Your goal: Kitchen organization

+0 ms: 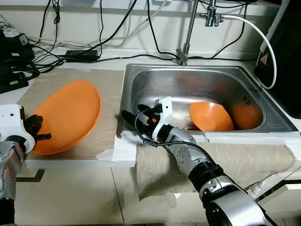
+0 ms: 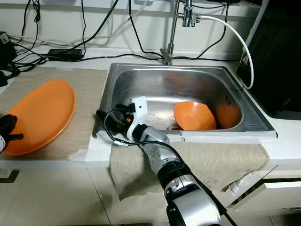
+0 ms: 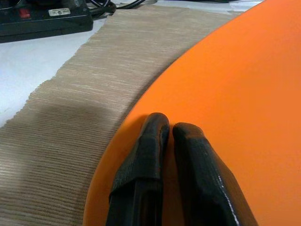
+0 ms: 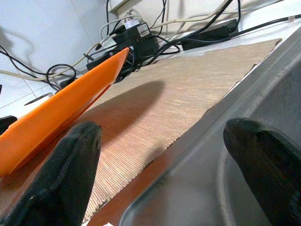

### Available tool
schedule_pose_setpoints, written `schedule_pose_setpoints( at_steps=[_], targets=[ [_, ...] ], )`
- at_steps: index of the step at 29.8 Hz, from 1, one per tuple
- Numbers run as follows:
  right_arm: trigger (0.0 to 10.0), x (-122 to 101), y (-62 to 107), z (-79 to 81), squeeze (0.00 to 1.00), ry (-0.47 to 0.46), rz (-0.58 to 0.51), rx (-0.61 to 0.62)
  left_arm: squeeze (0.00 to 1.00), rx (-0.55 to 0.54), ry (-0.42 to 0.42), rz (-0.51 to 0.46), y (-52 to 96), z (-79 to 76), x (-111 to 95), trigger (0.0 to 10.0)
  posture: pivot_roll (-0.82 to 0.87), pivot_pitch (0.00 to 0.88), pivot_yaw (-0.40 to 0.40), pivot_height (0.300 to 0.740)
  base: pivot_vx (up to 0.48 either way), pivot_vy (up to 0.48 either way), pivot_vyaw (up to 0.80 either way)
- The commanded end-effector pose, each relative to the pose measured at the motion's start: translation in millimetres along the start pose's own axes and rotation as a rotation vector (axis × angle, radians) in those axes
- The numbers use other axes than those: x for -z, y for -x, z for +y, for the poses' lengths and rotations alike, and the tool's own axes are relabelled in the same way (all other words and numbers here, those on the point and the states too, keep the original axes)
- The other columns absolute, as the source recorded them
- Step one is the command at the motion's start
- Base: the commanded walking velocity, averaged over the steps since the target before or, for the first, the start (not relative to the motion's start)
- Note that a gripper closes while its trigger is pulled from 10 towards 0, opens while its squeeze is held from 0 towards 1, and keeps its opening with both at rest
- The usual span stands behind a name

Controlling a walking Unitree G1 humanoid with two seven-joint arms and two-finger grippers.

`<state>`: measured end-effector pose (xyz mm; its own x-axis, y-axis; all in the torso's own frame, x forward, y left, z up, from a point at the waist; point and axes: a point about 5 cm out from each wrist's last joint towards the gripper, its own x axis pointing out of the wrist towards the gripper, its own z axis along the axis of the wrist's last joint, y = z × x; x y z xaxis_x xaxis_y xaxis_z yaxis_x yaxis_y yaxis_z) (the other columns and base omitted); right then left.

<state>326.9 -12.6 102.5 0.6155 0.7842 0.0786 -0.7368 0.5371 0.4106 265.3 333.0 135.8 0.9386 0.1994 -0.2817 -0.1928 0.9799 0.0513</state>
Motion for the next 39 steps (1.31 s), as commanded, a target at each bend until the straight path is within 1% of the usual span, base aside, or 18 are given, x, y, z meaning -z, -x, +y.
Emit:
schedule_pose_setpoints(
  at_steps=[1, 26, 27, 28, 29, 30, 31, 34, 37, 39],
  targets=[
    [10.0, -40, -103.8, 149.9, 0.0, -0.076, 0.169, -0.427, 0.0, -0.006, 0.024, 0.136, 0.8, -0.4, 31, 10.0, 0.25, 0.004, -0.192, 0.74, 0.0, 0.0, 0.0],
    [10.0, -40, -103.8, 149.9, 0.0, -0.076, 0.169, -0.427, 0.0, -0.006, 0.024, 0.136, 0.8, -0.4, 31, 10.0, 0.25, 0.004, -0.192, 0.74, 0.0, 0.0, 0.0],
    [10.0, -38, -103.6, 150.1, 0.0, -0.074, 0.162, -0.429, 0.0, -0.006, 0.024, 0.137, 1.2, -0.6, 31, 10.0, 0.25, 0.0, 0.0, 0.74, 0.0, 0.0, 0.0],
    [10.0, -42, 6.7, -19.1, 0.0, 0.186, -0.081, 0.365, 0.0, 0.339, 0.132, -0.039, -29.2, -158.9, 13, 10.0, 0.03, 0.0, 0.0, 0.74, 0.0, 0.0, 0.0],
    [10.0, -42, 6.7, -19.1, 0.0, 0.186, -0.081, 0.365, 0.0, 0.339, 0.132, -0.039, -29.2, -158.9, 13, 10.0, 0.03, 0.0, 0.0, 0.74, 0.0, 0.0, 0.0],
    [10.0, -41, 55.0, -49.4, 0.0, 0.298, -0.111, 0.573, 0.0, 0.448, 0.169, -0.106, -25.8, -207.0, -2, 10.0, 0.03, 0.0, 0.0, 0.74, 0.0, 0.0, 0.0],
    [10.0, -41, 79.9, -60.5, 0.0, 0.36, -0.12, 0.669, 0.0, 0.51, 0.194, -0.142, -21.2, -231.8, -12, 10.0, 0.03, 0.0, 0.0, 0.74, 0.0, 0.0, 0.0],
    [10.0, -40, 78.6, -60.2, 0.0, 0.358, -0.115, 0.665, 0.0, 0.521, 0.208, -0.15, -20.4, -233.0, -14, 10.0, 0.03, 0.0, 0.0, 0.74, 0.0, 0.0, 0.0],
    [10.0, -38, 77.5, -58.6, 0.0, 0.357, -0.112, 0.661, 0.0, 0.512, 0.209, -0.155, -22.1, -232.0, -15, 10.0, 0.04, 0.0, 0.0, 0.74, -0.318, 0.0, 0.0],
    [10.0, -38, 77.9, -58.3, 0.0, 0.361, -0.108, 0.661, 0.0, 0.493, 0.214, -0.163, -24.0, -235.5, -14, 10.0, 0.04, 0.0, 0.0, 0.74, -0.444, 0.0, 0.0]
  ],
)
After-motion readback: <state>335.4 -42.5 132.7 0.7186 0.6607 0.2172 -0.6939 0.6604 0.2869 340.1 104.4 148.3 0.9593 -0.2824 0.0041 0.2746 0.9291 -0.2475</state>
